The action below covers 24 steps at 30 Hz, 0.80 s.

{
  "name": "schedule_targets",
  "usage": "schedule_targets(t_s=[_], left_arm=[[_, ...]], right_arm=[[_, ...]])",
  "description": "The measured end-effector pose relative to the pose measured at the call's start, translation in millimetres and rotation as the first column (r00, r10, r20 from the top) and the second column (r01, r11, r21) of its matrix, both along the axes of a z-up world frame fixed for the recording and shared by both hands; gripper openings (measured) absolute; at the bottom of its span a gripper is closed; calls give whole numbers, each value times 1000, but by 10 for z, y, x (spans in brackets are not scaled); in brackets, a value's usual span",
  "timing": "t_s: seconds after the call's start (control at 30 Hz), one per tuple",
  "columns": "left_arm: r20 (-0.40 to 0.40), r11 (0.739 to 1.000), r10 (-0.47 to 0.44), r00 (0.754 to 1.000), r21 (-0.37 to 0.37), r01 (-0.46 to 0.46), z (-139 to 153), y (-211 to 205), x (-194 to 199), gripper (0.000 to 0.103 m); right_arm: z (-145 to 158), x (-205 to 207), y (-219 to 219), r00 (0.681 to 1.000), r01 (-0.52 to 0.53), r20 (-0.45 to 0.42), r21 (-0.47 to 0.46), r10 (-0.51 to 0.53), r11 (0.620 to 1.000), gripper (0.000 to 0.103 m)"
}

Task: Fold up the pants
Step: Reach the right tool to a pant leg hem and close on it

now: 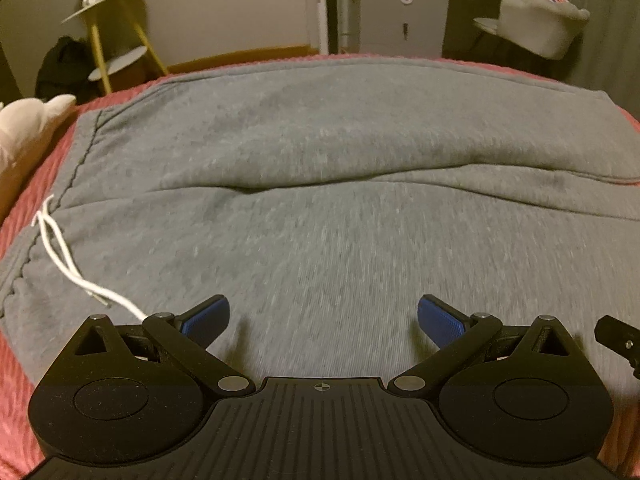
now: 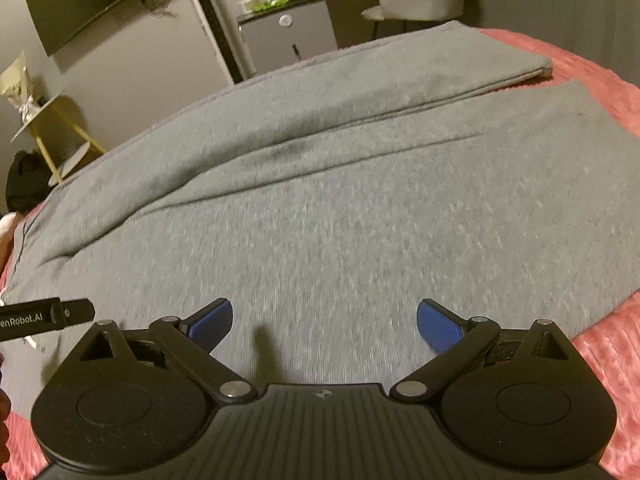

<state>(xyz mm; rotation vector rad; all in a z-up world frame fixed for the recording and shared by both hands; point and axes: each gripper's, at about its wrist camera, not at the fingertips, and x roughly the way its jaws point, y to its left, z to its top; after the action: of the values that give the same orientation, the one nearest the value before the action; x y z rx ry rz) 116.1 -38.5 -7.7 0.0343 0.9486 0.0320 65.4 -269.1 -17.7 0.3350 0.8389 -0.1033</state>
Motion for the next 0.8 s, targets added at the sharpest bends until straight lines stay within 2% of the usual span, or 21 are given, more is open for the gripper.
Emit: schedule_targets(t_s=[0.13, 0.23, 0.33, 0.4, 0.43, 0.47, 0.5, 0.57, 0.6, 0.63, 0.7, 0.8], left_arm=[[12, 999, 52, 999, -16, -52, 64, -8, 193, 103], [59, 988, 146, 987, -50, -144, 145, 52, 415, 103], [105, 967, 250, 963, -70, -243, 118, 197, 612, 103], [110, 962, 272, 956, -60, -266, 2, 327, 678, 103], [117, 961, 275, 954, -45, -272, -71, 397, 672, 103], [143, 955, 297, 944, -22, -297, -141, 465, 647, 103], [172, 944, 326, 929, -4, -331, -185, 521, 632, 103], [211, 918, 389, 897, -9, -396, -212, 648, 659, 103], [218, 913, 404, 889, -35, -406, -209, 709, 702, 103], [225, 909, 416, 881, -60, -413, -203, 771, 738, 103], [246, 892, 451, 858, -89, -443, -220, 859, 787, 103], [283, 885, 462, 841, -84, -458, -303, 905, 812, 103]], right_arm=[[-15, 133, -63, 1000, -10, 19, -6, 11, 1000, 99], [47, 286, -142, 997, 10, 76, -54, -6, 999, 99], [156, 605, -343, 994, 45, 106, -35, -42, 998, 99], [255, 924, -539, 988, 78, 132, -11, -76, 997, 97], [306, 1088, -635, 985, 97, 141, -4, -95, 995, 93], [362, 1299, -754, 982, 123, 144, 4, -123, 992, 91], [399, 1488, -857, 980, 144, 138, 18, -145, 989, 83], [438, 1893, -1072, 971, 194, 131, 59, -200, 979, 64], [435, 2131, -1174, 966, 229, 108, 72, -236, 971, 47], [426, 2335, -1242, 961, 255, 85, 75, -261, 964, 42], [384, 2786, -1322, 956, 285, 52, 69, -288, 956, 42], [292, 3357, -1378, 944, 330, 17, 33, -330, 944, 43]])
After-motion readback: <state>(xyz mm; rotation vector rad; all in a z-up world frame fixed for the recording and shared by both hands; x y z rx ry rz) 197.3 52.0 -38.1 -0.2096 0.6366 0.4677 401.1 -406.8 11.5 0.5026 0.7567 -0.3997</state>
